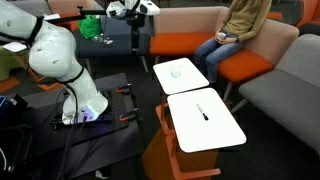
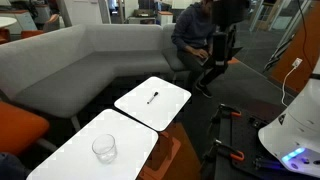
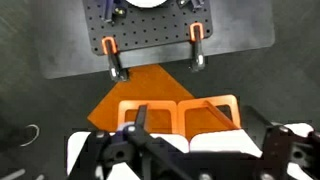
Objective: Put the marker in the glass cup
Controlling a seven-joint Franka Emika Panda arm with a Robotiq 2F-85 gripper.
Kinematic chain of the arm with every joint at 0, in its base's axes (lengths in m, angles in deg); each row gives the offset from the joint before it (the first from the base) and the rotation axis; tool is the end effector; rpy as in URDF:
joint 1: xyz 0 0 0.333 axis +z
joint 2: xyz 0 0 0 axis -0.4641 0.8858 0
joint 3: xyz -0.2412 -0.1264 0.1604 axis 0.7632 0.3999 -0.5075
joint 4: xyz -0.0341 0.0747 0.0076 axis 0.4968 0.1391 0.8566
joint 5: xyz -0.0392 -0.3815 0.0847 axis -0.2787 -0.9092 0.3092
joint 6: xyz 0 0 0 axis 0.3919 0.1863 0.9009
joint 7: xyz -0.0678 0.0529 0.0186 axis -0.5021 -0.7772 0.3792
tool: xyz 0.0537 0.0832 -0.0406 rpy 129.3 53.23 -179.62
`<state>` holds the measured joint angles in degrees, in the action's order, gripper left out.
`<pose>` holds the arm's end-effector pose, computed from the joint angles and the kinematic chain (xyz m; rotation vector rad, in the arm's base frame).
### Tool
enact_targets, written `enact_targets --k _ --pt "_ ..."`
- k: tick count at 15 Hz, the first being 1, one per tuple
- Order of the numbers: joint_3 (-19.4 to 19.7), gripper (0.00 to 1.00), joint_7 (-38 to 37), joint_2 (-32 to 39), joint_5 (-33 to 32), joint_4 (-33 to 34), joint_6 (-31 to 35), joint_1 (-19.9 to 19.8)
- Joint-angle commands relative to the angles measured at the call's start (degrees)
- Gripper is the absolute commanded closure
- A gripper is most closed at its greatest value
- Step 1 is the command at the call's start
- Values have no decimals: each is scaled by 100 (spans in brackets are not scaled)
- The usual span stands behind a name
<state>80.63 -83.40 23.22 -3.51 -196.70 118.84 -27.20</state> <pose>0.3164 0.0244 0.4063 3.1050 -0.2364 -0.3900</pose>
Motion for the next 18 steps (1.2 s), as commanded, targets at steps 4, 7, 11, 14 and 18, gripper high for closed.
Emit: enact_targets --k 4,7,11,14,18 --pt "-20 0 13 0 10 6 -9 -24" --pt "-20 0 13 0 10 6 -9 -24" --pt "-40 0 -1003 855 542 283 1507 -279" --pt "131 0 -1290 2033 669 667 2854 -550" --pt "592 0 -1478 3862 975 1645 3977 -795"
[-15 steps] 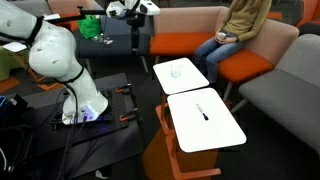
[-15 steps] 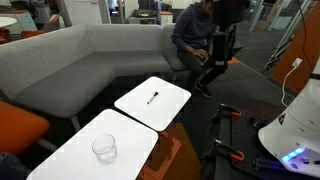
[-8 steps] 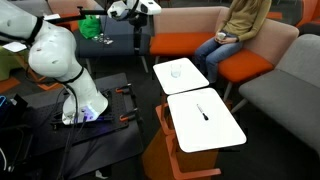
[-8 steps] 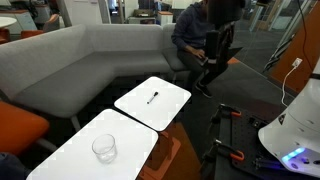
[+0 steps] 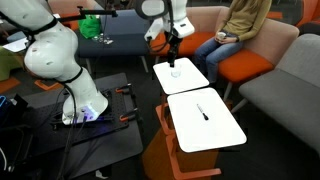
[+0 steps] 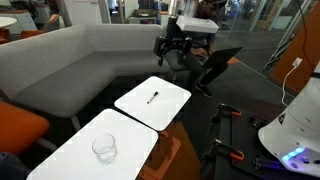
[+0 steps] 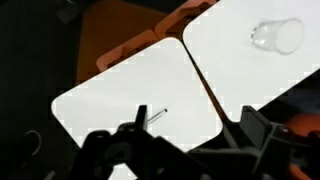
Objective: Put the marker in the glass cup
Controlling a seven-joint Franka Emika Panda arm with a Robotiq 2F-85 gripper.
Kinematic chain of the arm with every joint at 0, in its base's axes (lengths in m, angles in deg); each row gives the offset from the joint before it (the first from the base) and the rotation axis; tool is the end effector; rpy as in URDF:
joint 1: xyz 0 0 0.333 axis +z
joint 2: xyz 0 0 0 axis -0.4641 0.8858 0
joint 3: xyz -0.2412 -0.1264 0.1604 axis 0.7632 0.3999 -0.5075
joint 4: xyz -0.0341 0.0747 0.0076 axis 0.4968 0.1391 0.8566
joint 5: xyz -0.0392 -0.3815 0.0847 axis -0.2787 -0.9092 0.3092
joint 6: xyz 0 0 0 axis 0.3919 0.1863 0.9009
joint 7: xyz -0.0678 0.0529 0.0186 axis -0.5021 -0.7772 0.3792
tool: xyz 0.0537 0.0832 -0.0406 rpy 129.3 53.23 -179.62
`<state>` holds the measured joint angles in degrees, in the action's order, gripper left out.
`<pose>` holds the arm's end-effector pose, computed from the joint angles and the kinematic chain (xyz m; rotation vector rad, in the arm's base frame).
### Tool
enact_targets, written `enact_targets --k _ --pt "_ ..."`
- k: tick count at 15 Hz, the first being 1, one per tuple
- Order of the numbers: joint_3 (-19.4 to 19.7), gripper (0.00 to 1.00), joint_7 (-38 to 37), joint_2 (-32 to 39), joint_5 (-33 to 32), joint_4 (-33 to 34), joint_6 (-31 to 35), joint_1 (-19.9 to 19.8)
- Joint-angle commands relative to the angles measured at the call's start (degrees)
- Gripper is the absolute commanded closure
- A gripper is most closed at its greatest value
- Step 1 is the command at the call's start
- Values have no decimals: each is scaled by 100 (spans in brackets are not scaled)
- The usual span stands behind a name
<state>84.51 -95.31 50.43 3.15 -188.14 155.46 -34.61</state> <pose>0.4477 -0.0597 0.3369 -2.8531 0.9661 -0.0751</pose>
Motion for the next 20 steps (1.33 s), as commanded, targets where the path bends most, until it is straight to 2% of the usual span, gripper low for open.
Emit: enact_targets --k 1,6,11,14,17,20 --pt "314 0 -331 1543 481 1085 380 -70" --pt "518 0 -832 3205 1421 2348 337 -71" --pt "477 0 -1500 4287 2343 3200 292 -129" --pt "594 0 -2075 4781 2623 3536 288 -122" --pt "661 3 -2386 5151 2621 3784 284 -161" --pt "729 1 -2697 5422 2553 3899 316 -140"
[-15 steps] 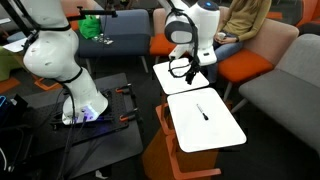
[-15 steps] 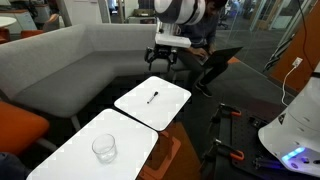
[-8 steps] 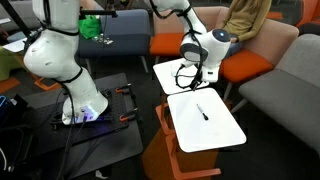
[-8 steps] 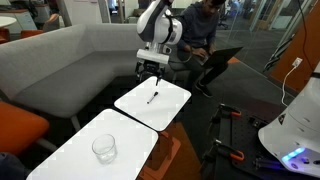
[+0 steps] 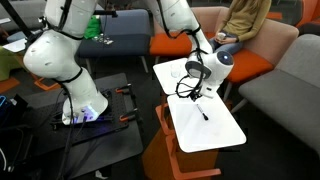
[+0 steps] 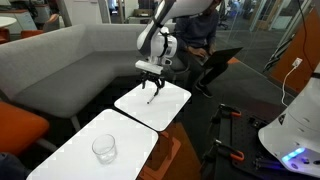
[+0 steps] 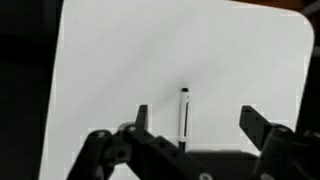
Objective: Put the marker in the glass cup
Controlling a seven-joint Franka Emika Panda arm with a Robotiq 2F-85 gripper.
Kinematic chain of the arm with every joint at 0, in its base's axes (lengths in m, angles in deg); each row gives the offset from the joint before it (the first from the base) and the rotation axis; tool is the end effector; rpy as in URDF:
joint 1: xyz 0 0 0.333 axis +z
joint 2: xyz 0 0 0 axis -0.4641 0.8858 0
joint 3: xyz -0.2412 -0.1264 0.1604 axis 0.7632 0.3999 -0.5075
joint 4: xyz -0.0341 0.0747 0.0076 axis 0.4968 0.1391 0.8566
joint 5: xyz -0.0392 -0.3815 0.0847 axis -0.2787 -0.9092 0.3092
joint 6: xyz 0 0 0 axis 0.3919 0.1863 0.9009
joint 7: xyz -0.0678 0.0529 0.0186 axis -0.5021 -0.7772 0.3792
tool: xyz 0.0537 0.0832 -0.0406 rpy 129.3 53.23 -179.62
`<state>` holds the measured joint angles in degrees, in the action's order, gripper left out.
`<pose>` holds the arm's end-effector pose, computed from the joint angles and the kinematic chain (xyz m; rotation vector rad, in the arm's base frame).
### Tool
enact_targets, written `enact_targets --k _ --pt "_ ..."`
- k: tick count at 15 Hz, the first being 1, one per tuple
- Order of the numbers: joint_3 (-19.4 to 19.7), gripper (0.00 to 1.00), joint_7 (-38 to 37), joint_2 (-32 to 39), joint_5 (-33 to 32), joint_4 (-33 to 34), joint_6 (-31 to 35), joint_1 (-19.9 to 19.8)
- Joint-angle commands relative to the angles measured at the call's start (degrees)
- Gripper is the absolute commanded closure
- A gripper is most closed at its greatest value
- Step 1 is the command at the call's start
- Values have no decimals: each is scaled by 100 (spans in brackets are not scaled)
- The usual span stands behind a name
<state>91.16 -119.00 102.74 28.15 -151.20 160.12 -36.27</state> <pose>0.5812 -0.1721 0.0944 -2.0699 2.0725 0.2222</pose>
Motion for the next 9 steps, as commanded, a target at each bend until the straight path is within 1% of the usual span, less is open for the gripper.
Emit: enact_targets --k 1,2,3,4,5,7,9 --pt "6 4 -299 254 82 254 -179 -33" --pt "-17 6 -282 314 83 309 -181 -63" --pt "16 4 -327 361 38 346 -205 -44" --pt "39 6 -334 406 -4 394 -232 -35" --pt "32 5 -287 432 -6 422 -235 -61" --pt "144 4 -370 493 -129 458 -281 -15" --pt "202 4 -336 571 -161 511 -265 -58"
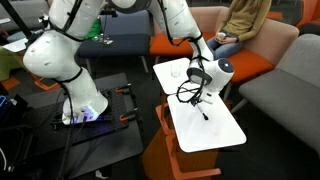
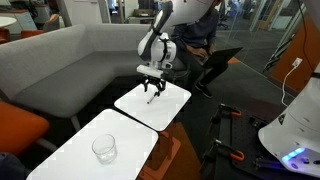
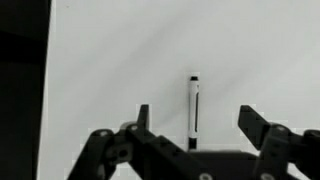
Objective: Put the marker in the glass cup
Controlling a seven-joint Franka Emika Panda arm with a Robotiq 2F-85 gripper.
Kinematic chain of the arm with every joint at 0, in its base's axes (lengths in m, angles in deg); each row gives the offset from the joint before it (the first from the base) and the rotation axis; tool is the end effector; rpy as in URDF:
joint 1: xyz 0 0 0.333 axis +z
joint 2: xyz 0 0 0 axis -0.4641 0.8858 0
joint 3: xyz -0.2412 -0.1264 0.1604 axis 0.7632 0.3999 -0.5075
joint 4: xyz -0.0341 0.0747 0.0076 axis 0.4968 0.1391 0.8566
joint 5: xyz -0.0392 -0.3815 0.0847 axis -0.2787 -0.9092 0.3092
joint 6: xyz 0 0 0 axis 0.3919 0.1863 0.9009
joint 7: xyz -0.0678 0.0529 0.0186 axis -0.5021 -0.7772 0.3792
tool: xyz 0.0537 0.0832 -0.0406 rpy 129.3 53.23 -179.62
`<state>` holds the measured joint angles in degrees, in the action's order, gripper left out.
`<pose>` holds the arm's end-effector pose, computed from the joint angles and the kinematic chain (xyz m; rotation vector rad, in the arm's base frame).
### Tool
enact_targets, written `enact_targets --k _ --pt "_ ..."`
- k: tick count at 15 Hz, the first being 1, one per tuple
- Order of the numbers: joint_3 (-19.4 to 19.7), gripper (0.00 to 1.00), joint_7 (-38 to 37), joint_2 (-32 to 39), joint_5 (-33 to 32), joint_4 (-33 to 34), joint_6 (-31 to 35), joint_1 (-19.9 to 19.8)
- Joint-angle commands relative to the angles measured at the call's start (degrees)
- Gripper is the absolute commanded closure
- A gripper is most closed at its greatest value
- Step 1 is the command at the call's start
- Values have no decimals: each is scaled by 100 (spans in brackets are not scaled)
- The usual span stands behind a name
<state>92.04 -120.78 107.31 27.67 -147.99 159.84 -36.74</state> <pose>0.5803 -0.1863 0.0651 -2.0496 2.1362 0.2473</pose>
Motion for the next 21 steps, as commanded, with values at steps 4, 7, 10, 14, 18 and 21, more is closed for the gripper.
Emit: enact_targets --k 4,7,10,14,18,21 --pt "102 11 -92 290 -12 320 -194 -182" --pt "109 13 -122 446 -29 473 -213 -233" --pt "157 16 -201 593 -76 635 -284 -231" --pt "244 47 -282 754 -158 824 -406 -196" --pt "297 77 -377 821 -194 939 -499 -169" --pt "308 100 -521 865 -287 1011 -552 -137"
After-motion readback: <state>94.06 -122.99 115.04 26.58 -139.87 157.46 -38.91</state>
